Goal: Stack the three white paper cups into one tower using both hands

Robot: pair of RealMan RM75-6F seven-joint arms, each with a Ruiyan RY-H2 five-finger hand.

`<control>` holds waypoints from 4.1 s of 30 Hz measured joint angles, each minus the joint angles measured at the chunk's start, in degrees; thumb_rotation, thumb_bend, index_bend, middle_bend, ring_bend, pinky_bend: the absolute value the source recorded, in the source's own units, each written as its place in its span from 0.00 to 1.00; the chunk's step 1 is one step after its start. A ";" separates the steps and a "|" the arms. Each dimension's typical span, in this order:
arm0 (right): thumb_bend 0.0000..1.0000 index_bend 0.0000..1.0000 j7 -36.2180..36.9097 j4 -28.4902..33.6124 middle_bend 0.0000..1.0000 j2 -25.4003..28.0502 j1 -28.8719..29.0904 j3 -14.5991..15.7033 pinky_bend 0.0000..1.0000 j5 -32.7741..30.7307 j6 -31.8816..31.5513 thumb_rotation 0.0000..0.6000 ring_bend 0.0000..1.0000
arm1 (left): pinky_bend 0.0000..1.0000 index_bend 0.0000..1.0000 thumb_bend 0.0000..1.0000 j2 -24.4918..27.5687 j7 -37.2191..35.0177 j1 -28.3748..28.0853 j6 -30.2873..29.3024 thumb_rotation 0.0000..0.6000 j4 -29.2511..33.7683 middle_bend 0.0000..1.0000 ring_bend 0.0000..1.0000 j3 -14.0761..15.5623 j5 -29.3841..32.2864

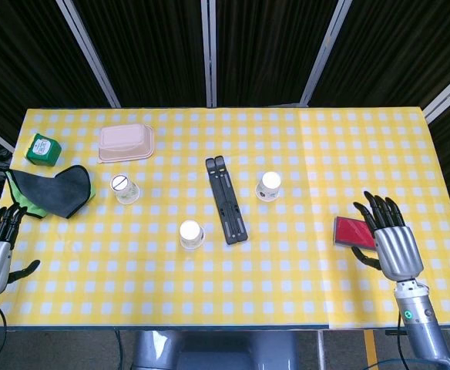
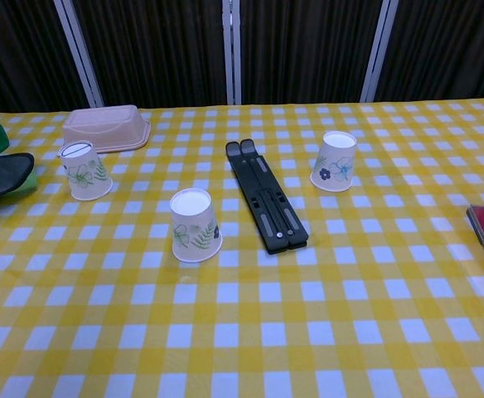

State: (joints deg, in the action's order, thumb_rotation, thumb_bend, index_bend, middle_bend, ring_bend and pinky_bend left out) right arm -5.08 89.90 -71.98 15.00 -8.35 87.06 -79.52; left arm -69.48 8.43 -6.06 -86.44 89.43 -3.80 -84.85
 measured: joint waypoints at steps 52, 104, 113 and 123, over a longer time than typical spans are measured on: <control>0.23 0.30 -13.56 -25.95 0.04 -17.19 41.96 -6.13 0.00 -43.07 42.61 1.00 0.00 | 0.00 0.00 0.00 0.06 -4.01 -1.71 3.31 1.00 -2.68 0.00 0.00 -1.29 3.14; 0.35 0.47 -25.81 14.27 0.12 -16.61 44.53 -7.49 0.00 -32.86 21.35 1.00 0.00 | 0.00 0.00 0.00 -0.35 -5.72 -2.26 5.70 1.00 -4.55 0.00 0.00 -0.94 4.75; 0.35 0.47 -28.16 11.31 0.12 -19.04 45.70 -6.87 0.00 -34.79 20.49 1.00 0.00 | 0.00 0.00 0.00 -0.18 -6.60 -2.15 5.54 1.00 -4.61 0.00 0.00 -0.84 4.47; 0.35 0.49 -29.20 11.55 0.12 -18.33 45.80 -6.18 0.00 -35.85 20.71 1.00 0.00 | 0.00 0.00 0.00 -0.10 -6.57 -2.41 5.94 1.00 -4.15 0.00 0.00 -0.71 4.23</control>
State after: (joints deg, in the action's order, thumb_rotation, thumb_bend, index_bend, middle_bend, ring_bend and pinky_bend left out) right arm -34.28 101.45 -90.30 60.80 -14.53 51.21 -58.80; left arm -69.58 1.85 -8.47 -80.51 85.28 -4.51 -80.63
